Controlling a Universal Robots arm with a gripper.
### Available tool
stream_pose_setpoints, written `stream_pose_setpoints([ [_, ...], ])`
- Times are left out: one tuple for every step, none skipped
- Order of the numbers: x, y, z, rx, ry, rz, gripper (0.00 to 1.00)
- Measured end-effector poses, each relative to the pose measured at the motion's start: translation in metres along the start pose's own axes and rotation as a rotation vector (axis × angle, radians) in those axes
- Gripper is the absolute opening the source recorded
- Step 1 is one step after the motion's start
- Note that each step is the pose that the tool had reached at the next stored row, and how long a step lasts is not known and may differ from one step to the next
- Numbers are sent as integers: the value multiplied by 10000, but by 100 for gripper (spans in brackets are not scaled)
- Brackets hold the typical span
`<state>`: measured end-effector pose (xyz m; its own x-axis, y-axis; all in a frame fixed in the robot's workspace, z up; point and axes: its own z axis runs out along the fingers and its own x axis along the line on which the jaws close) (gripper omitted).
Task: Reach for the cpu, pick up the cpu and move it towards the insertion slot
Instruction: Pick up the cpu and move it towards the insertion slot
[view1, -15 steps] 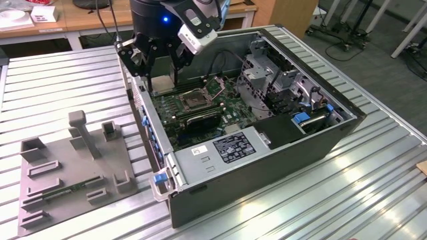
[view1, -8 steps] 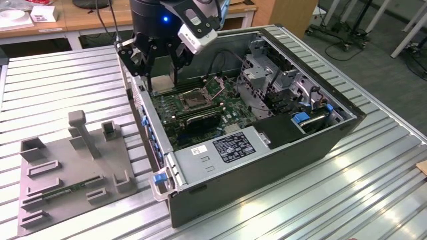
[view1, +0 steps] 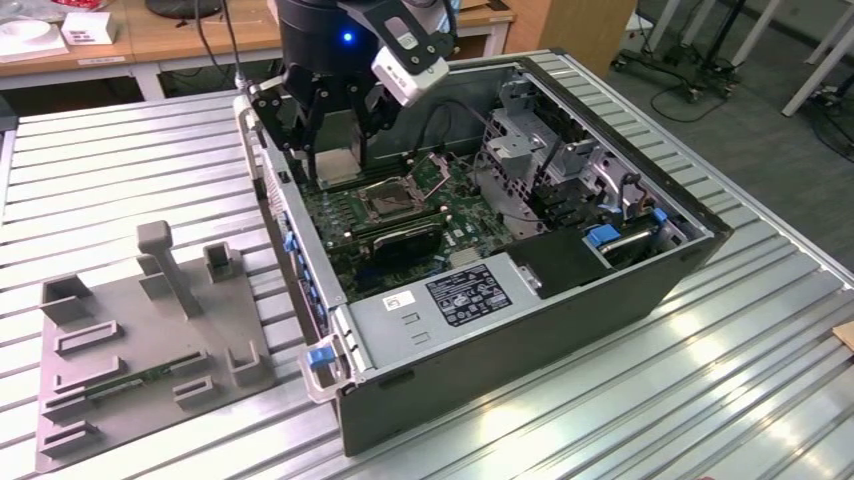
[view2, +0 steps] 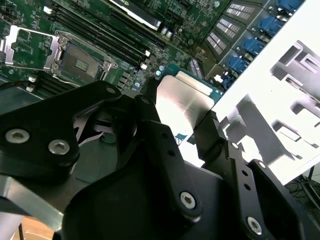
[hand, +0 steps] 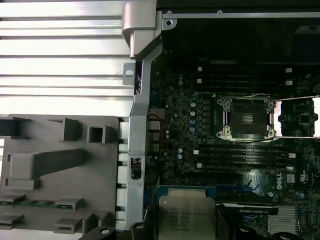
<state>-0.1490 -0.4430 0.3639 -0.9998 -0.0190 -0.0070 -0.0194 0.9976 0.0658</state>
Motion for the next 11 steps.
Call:
stream_pose_setpoints([
  [0, 0, 0, 0, 0, 1, 54],
  [0, 0, 0, -1, -1, 1, 54],
  [-1, 0, 0, 0, -1, 1, 54],
  [-2, 0, 0, 0, 0, 0, 54],
  [-2, 0, 0, 0, 0, 0, 54],
  [-2, 0, 0, 0, 0, 1, 54],
  [-3, 0, 0, 0, 0, 0, 54],
  [-3, 0, 0, 0, 0, 0, 54],
  [-4, 0, 0, 0, 0, 0, 54],
  [-4, 0, 0, 0, -1, 0, 54],
  [-4, 0, 0, 0, -1, 0, 54],
])
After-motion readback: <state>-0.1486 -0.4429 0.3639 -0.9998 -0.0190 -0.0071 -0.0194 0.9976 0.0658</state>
